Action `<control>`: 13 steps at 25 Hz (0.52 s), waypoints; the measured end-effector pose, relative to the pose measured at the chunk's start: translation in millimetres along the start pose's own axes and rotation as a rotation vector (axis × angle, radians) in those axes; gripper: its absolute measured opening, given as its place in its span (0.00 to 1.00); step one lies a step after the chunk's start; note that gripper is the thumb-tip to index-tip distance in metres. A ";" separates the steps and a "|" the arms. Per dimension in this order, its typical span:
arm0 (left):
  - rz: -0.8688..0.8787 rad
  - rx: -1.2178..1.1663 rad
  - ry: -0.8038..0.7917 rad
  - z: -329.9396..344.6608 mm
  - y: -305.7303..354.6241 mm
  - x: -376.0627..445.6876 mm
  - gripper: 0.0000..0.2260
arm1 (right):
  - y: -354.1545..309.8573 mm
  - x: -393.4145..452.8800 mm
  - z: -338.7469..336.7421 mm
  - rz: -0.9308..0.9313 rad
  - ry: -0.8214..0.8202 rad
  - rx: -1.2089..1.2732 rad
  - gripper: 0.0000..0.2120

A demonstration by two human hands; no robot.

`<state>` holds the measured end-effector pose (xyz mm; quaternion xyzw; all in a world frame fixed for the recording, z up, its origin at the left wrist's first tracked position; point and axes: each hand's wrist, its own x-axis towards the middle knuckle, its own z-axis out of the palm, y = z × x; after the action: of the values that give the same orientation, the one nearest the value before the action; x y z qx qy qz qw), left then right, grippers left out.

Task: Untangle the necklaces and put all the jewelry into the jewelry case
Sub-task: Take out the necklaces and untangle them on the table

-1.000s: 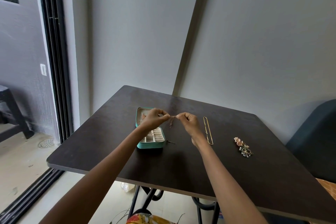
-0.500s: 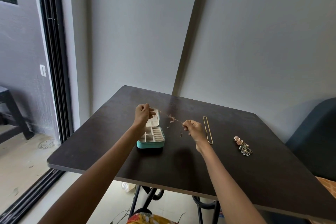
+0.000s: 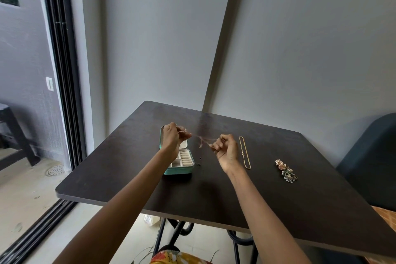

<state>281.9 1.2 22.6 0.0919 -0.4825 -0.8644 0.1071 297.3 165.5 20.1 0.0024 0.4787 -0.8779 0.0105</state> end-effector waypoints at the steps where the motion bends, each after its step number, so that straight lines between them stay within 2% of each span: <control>1: 0.008 -0.001 0.019 0.9 2.0 -0.5 0.13 | -1.1 -1.3 0.4 0.012 -0.012 0.012 0.17; 4: 0.014 0.035 0.038 -0.4 6.9 -0.8 0.13 | -3.7 -3.9 -1.8 0.032 -0.028 0.007 0.18; 9: -0.011 0.214 0.032 -13.4 8.8 4.0 0.14 | -5.1 -9.9 -4.7 0.043 -0.059 -0.023 0.09; 13: 0.060 0.325 -0.084 -19.4 16.4 2.0 0.08 | -7.0 -11.8 -6.6 0.025 -0.063 -0.093 0.10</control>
<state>286.6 -23.6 26.5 0.0575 -0.6224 -0.7746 0.0963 308.9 175.0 22.6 -0.0199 0.5182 -0.8543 0.0364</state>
